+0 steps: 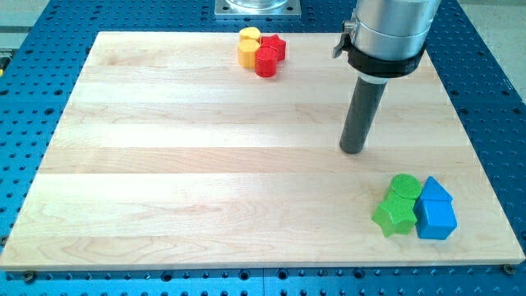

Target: Move red star on top left to red circle

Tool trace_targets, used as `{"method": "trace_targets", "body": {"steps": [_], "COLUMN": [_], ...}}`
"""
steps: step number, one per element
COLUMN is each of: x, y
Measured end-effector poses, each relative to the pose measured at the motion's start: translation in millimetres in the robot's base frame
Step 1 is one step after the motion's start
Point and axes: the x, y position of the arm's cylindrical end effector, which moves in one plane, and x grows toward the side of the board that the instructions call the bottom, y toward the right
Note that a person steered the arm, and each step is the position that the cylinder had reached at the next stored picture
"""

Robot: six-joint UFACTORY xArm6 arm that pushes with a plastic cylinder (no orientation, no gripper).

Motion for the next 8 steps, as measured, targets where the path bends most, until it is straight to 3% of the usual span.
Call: {"method": "trace_targets", "body": {"steps": [3, 6, 8], "x": [-22, -142, -207], "y": [-8, -21, -77]}}
